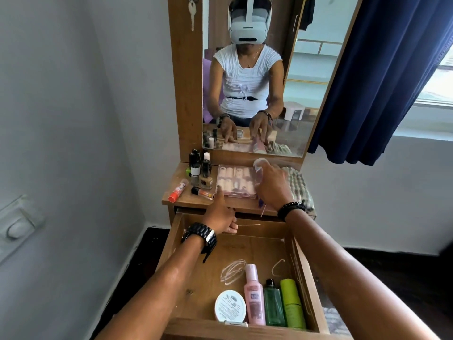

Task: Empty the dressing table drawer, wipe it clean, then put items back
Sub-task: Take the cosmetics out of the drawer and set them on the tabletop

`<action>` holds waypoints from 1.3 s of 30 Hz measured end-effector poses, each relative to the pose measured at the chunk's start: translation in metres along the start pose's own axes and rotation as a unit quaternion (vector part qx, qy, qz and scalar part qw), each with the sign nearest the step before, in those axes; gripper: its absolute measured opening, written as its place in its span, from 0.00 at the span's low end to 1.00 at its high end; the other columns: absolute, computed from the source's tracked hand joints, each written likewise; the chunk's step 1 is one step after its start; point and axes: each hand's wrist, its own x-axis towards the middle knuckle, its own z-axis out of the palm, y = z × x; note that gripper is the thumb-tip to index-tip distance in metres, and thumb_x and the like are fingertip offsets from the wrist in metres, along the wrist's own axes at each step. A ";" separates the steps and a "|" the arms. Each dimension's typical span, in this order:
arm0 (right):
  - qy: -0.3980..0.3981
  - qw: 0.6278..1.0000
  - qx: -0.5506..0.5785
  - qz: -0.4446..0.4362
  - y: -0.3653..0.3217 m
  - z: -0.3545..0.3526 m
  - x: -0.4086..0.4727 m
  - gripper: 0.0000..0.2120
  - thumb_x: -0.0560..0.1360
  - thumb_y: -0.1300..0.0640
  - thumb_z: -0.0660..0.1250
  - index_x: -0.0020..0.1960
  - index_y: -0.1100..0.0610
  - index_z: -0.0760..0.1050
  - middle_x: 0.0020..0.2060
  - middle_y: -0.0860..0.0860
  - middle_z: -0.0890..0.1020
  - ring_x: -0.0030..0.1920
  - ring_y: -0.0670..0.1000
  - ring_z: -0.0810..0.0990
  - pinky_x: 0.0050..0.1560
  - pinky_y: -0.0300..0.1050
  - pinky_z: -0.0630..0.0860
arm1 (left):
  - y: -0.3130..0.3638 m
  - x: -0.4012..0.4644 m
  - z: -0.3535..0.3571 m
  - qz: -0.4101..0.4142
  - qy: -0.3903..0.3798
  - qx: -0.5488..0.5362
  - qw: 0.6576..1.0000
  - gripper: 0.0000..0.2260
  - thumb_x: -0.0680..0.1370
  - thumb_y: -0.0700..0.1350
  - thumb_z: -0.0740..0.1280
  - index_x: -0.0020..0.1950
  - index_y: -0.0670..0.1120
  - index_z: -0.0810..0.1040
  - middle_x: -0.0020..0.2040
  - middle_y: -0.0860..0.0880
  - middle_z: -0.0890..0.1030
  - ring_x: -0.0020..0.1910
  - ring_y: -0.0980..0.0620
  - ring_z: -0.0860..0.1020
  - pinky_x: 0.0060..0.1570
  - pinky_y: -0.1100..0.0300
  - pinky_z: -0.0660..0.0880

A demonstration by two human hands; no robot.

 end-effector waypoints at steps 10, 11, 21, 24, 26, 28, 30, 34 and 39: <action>-0.035 0.996 -0.030 -0.070 -0.016 0.020 -0.002 0.18 0.72 0.62 0.65 0.61 0.59 0.72 0.60 0.58 0.72 0.65 0.59 0.67 0.66 0.54 0.67 | -0.002 -0.006 -0.002 0.028 0.022 0.075 0.997 0.34 0.79 0.37 0.58 0.76 0.54 0.41 0.61 0.37 0.75 0.36 0.50 0.80 0.37 0.59 0.80; -0.034 0.997 -0.020 -0.073 -0.014 0.018 -0.002 0.18 0.72 0.61 0.66 0.62 0.60 0.73 0.59 0.58 0.73 0.64 0.59 0.68 0.66 0.54 0.66 | -0.002 -0.007 -0.002 0.038 0.027 0.071 0.996 0.33 0.79 0.37 0.58 0.76 0.55 0.42 0.59 0.37 0.76 0.37 0.49 0.80 0.37 0.58 0.81; 0.057 0.978 0.164 -0.116 -0.018 -0.010 -0.081 0.05 0.74 0.63 0.66 0.48 0.58 0.78 0.48 0.49 0.77 0.46 0.45 0.75 0.46 0.31 0.71 | -0.022 -0.042 0.003 0.084 0.007 0.047 0.995 0.14 0.78 0.37 0.59 0.63 0.43 0.69 0.42 0.40 0.76 0.38 0.46 0.79 0.41 0.54 0.80; -0.025 0.975 0.210 -0.072 -0.014 0.003 -0.112 0.05 0.72 0.66 0.67 0.45 0.59 0.79 0.40 0.49 0.80 0.37 0.41 0.76 0.39 0.27 0.71 | -0.042 -0.046 0.002 0.021 -0.058 0.025 0.998 0.07 0.79 0.36 0.57 0.55 0.43 0.70 0.37 0.43 0.72 0.33 0.48 0.74 0.34 0.57 0.75; -0.102 0.975 0.189 -0.057 -0.007 0.014 -0.126 0.04 0.71 0.65 0.69 0.45 0.59 0.80 0.40 0.50 0.82 0.39 0.46 0.78 0.40 0.31 0.72 | -0.059 -0.047 0.003 -0.029 -0.072 0.056 0.995 0.06 0.79 0.38 0.58 0.54 0.42 0.71 0.36 0.46 0.72 0.31 0.50 0.72 0.30 0.59 0.71; -0.166 0.977 0.125 -0.051 0.007 0.030 -0.134 0.06 0.72 0.65 0.68 0.48 0.60 0.80 0.45 0.53 0.82 0.46 0.51 0.79 0.44 0.36 0.71 | -0.074 -0.048 0.005 -0.043 -0.065 0.171 0.982 0.08 0.78 0.38 0.61 0.57 0.43 0.73 0.43 0.46 0.76 0.36 0.50 0.76 0.35 0.57 0.76; -0.202 0.976 0.058 -0.049 0.021 0.044 -0.139 0.08 0.73 0.64 0.67 0.52 0.60 0.79 0.50 0.55 0.81 0.53 0.53 0.77 0.52 0.39 0.71 | -0.082 -0.050 0.007 -0.037 -0.054 0.298 0.952 0.11 0.78 0.40 0.63 0.59 0.44 0.74 0.53 0.46 0.79 0.48 0.47 0.79 0.47 0.54 0.76; -0.274 0.961 -0.017 -0.022 0.034 0.055 -0.142 0.11 0.74 0.58 0.66 0.55 0.60 0.77 0.53 0.55 0.80 0.58 0.55 0.75 0.59 0.47 0.72 | -0.089 -0.051 0.012 0.001 -0.034 0.414 0.910 0.11 0.77 0.42 0.65 0.58 0.42 0.76 0.60 0.44 0.77 0.58 0.46 0.75 0.57 0.55 0.73; -0.301 0.954 0.001 0.015 0.031 0.056 -0.145 0.13 0.73 0.59 0.69 0.56 0.61 0.76 0.55 0.56 0.79 0.57 0.54 0.75 0.55 0.43 0.72 | -0.092 -0.055 0.023 0.041 -0.036 0.467 0.882 0.11 0.78 0.44 0.62 0.58 0.42 0.77 0.58 0.43 0.74 0.57 0.46 0.74 0.59 0.55 0.70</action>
